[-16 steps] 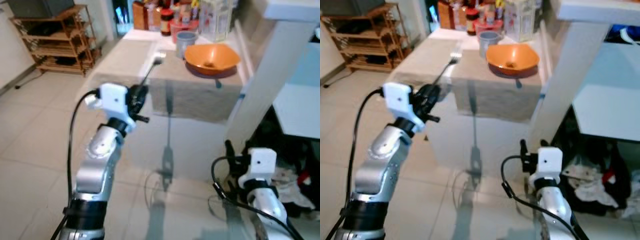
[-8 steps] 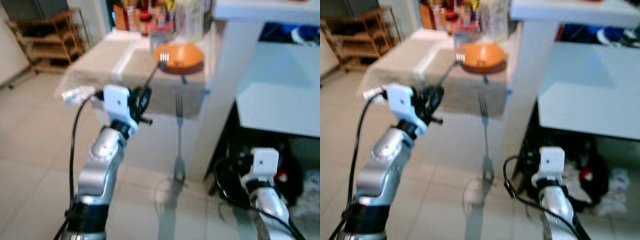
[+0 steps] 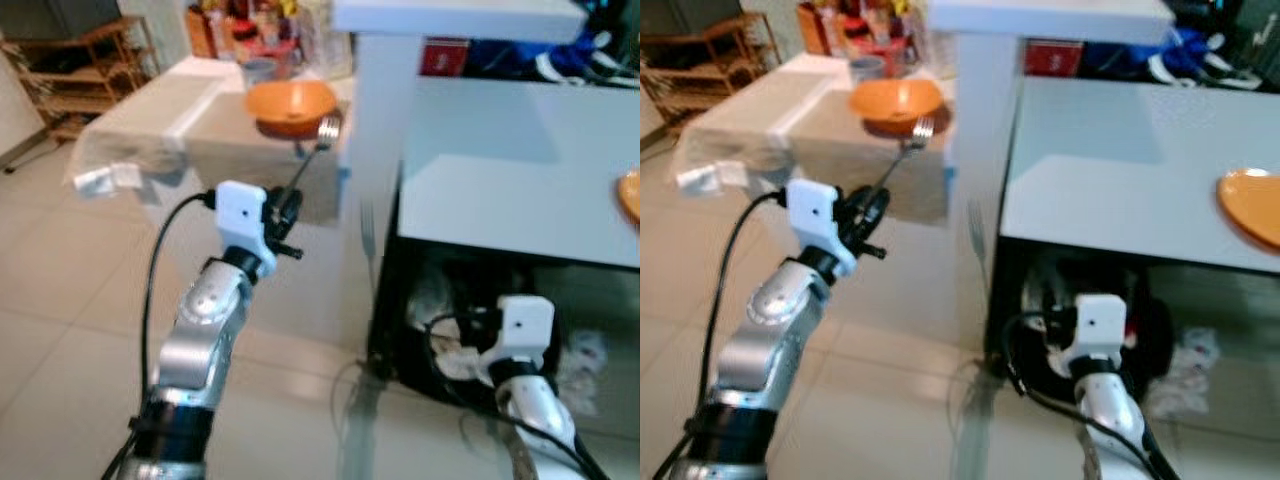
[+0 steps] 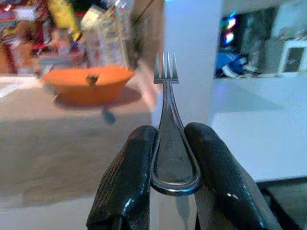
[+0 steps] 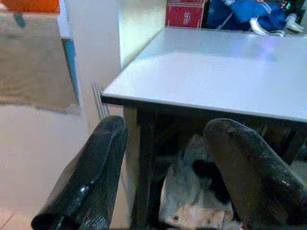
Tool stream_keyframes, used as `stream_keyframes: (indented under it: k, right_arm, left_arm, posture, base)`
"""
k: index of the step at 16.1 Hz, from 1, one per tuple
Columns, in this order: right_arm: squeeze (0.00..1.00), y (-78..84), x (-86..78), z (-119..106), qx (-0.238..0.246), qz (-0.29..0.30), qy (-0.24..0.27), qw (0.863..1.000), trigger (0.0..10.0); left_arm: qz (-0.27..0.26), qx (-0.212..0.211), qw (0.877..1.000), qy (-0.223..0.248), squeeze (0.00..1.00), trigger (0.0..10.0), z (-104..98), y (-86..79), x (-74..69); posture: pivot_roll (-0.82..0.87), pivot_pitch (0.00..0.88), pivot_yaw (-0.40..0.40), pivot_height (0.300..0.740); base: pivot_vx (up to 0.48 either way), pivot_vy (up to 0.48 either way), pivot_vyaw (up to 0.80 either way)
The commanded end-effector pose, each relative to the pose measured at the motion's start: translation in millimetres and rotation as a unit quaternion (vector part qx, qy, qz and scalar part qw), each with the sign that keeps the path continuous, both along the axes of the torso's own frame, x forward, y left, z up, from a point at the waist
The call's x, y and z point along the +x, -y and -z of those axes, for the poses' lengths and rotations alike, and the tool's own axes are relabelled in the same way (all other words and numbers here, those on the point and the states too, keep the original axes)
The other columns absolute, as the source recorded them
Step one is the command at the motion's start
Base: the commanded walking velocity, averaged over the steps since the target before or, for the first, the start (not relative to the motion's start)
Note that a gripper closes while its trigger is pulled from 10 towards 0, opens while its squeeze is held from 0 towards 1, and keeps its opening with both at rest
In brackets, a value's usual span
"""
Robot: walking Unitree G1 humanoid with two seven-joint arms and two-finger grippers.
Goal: Setting the table
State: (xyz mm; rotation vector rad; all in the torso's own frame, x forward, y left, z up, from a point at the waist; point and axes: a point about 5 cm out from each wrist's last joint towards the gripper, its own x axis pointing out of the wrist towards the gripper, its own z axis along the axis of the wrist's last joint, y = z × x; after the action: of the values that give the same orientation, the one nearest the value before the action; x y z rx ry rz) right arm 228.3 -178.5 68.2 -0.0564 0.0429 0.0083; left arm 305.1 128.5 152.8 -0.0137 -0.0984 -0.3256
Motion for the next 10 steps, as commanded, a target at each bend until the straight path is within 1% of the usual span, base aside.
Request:
stream_keyframes:
  k: [1, 3, 4, 7, 10]
  right_arm:
    - [0.0, -3.3, 0.4, -3, 0.003, -0.009, 0.007, 1.0, 10.0]
    - [0.0, -2.9, 0.9, -5, 0.003, -0.011, 0.01, 1.0, 10.0]
    - [0.0, -2.8, 1.2, -5, 0.002, -0.012, 0.009, 1.0, 10.0]
    - [0.0, -5.8, 2.9, -5, 0.002, -0.016, 0.011, 1.0, 10.0]
    - [0.0, -7.6, 0.8, -4, 0.002, -0.016, 0.009, 1.0, 10.0]
  left_arm:
    - [-0.018, 0.003, 1.0, -0.025, 0.0, 0.0, 12, -8.8, -0.3]
    - [-0.01, 0.002, 1.0, -0.022, 0.0, 0.0, 12, -4.8, -3.3]
    - [-0.002, 0.001, 1.0, -0.016, 0.0, 0.0, 9, 0.5, -3.1]
    - [0.014, 0.004, 1.0, -0.018, 0.0, 0.0, 12, 10.4, 1.8]
    - [0.035, 0.009, 0.999, -0.016, 0.0, 0.0, 11, 20.3, 4.4]
  posture:
    - [-0.06, 0.0, 0.063, 0.74]
    - [-0.05, 0.0, 0.057, 0.74]
    - [-0.05, 0.0, 0.056, 0.74]
    - [-0.06, 0.0, 0.059, 0.74]
    - [-0.07, 0.0, 0.064, 0.74]
  base:
    - [0.0, -0.42, 0.0]
    - [0.0, -0.416, 0.0]
    - [0.0, -0.416, 0.0]
    - [0.0, -0.415, 0.0]
    - [0.244, -0.41, 0.0]
